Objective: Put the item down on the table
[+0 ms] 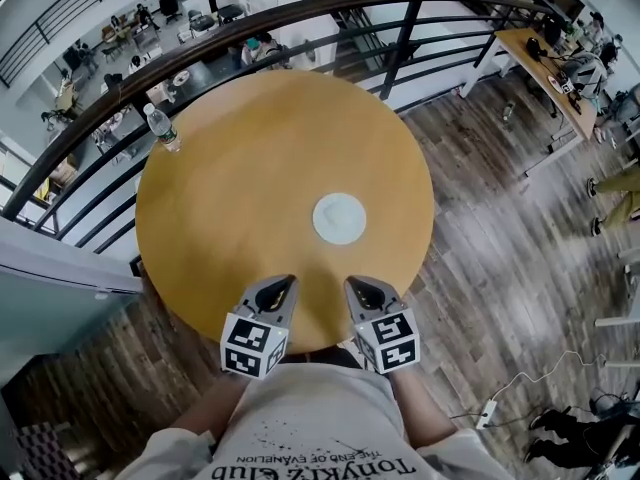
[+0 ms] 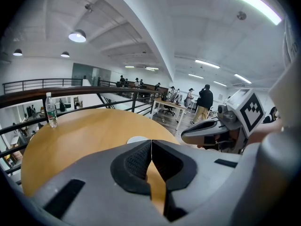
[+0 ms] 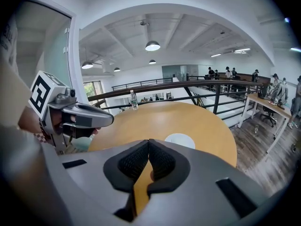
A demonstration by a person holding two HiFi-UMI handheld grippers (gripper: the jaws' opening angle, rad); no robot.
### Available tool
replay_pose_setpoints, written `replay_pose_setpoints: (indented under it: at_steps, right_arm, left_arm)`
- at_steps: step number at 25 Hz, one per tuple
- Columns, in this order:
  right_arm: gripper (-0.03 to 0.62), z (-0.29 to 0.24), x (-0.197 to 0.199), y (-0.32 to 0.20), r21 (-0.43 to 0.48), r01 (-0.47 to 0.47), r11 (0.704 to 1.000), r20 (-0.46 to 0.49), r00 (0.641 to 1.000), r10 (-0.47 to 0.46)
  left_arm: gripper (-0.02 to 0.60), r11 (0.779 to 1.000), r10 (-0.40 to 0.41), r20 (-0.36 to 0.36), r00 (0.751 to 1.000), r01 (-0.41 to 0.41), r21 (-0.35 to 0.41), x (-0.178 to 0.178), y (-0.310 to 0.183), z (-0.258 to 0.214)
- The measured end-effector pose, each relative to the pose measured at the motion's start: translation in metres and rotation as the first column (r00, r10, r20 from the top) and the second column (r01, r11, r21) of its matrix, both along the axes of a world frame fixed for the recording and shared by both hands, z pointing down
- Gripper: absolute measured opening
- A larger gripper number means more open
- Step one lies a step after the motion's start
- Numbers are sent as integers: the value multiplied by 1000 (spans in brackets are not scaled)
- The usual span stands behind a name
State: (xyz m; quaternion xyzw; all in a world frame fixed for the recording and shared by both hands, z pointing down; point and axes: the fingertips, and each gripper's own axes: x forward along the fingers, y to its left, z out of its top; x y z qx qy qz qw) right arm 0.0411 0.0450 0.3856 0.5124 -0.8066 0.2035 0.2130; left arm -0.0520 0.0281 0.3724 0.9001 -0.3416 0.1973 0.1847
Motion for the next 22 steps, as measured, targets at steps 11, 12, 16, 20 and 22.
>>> replay_pose_setpoints:
  at_steps: [11,12,16,20,22]
  right_arm:
    - [25,-1,18,-1,-5,-41,999,-17,999,41]
    - [25,0,19,0,-10,-45,999,-15,999,45]
    - [25,2,27,2,-24,-64,998,-1,998,64]
    - [25,5,32,1,-33,-70,997,2,998,70]
    - [25,7,37,-3,-40,-78,996,2,997,78]
  left_arm:
    - [23,999,37,4,999,-37,0,16,-3,0]
    - [23,999,41,4,999,-41,-2,17,-4,1]
    - [23,999,47,2,999,-47,1,24,-8,1]
    - [23,999,41,-3,999,-41,5,27,-12,0]
    - [23,999,35,-5,999,-35,0,28,-16,-1]
